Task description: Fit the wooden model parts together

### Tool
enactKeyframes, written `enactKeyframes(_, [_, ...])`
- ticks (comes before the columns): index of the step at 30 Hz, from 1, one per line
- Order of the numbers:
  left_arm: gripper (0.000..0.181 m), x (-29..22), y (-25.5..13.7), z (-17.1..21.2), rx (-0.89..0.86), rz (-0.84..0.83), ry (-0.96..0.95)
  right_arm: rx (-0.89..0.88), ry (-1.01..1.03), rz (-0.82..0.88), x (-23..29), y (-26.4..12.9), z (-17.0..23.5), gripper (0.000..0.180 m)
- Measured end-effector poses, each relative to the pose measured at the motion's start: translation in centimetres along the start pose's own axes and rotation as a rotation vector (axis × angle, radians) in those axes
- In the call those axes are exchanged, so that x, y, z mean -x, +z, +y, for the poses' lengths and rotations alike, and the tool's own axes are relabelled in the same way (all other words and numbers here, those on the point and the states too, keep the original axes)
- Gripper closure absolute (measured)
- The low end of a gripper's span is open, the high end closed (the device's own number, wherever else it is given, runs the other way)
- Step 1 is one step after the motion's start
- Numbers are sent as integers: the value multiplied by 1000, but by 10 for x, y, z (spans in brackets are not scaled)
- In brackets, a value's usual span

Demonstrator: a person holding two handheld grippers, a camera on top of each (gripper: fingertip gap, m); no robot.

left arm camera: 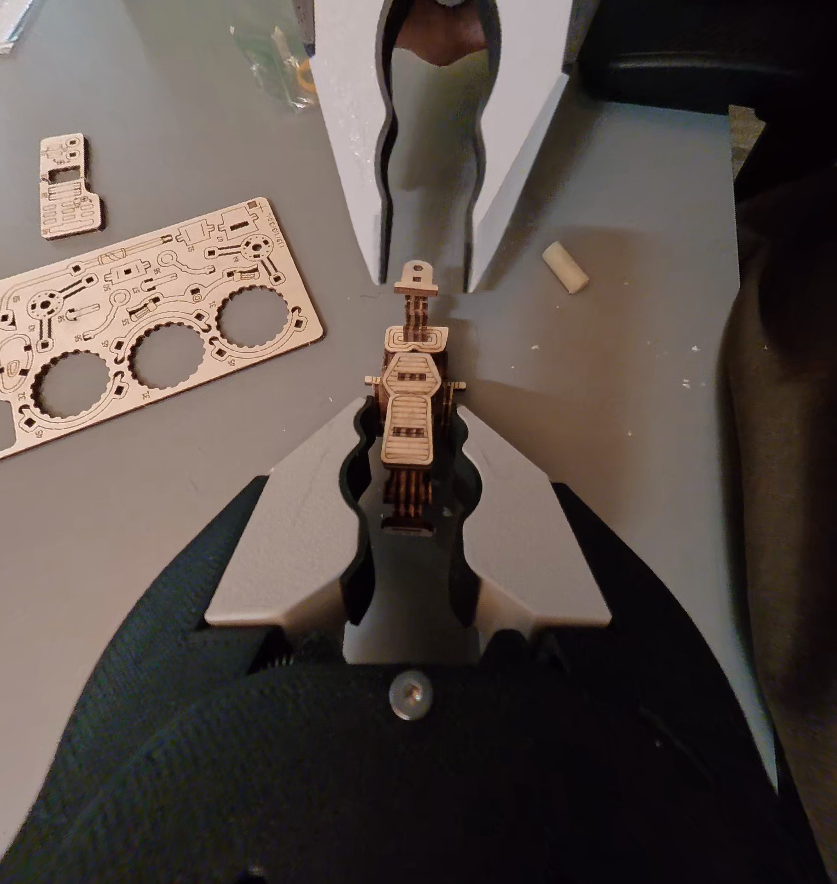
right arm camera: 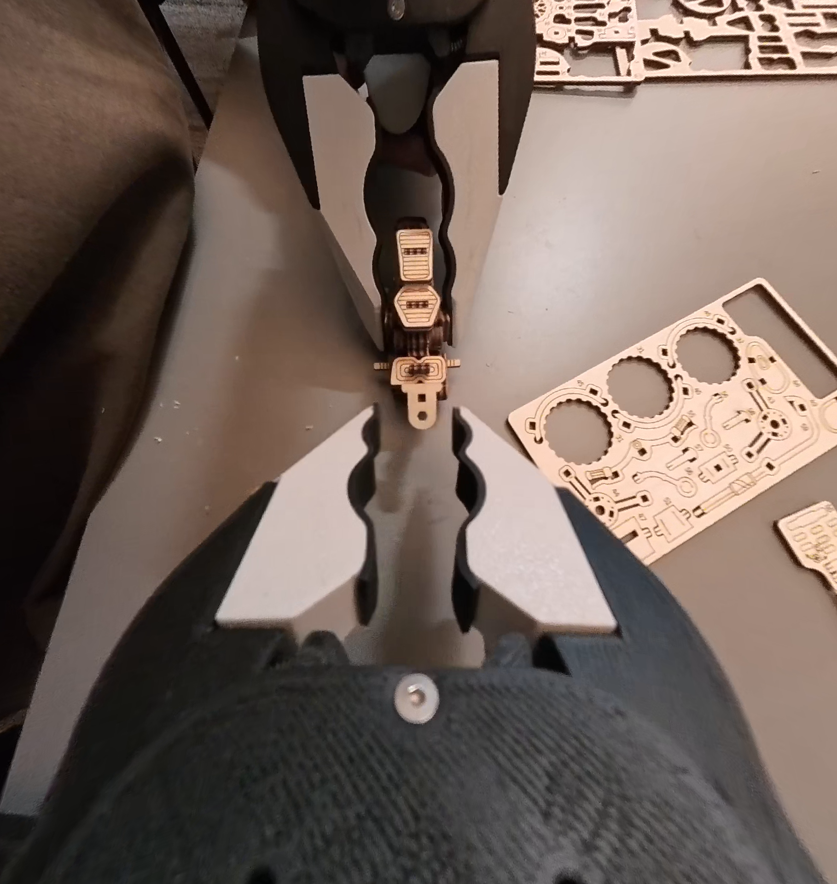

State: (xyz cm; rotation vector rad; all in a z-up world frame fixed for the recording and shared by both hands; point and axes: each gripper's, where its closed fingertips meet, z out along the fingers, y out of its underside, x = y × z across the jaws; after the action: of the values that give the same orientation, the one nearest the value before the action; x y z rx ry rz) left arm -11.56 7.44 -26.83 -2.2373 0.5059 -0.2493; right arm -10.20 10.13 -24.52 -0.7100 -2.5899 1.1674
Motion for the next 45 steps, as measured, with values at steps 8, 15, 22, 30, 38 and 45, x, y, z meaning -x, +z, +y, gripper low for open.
enactKeyframes(8, [152, 0, 0, 0, 0, -2, -1, -113, 67, 222, -22, -25, -10, 167])
enactKeyframes(15, [152, 1, 0, 0, 0, 2, -8, -317, 318, 387, -19, -26, -21, 180])
enactKeyframes(22, [152, 1, 0, 0, 0, -2, -4, -335, 298, 364, -8, -21, -28, 180])
enactKeyframes(30, [152, 1, 0, 0, 0, -2, -7, -313, 282, 370, -10, -19, -24, 180])
enactKeyframes(38, [152, 1, 0, 0, 0, -4, -6, -264, 269, 363, -9, -13, -17, 180])
enactKeyframes(45, [152, 1, 0, 0, 0, -4, -4, -252, 284, 318, -5, -4, -16, 180])
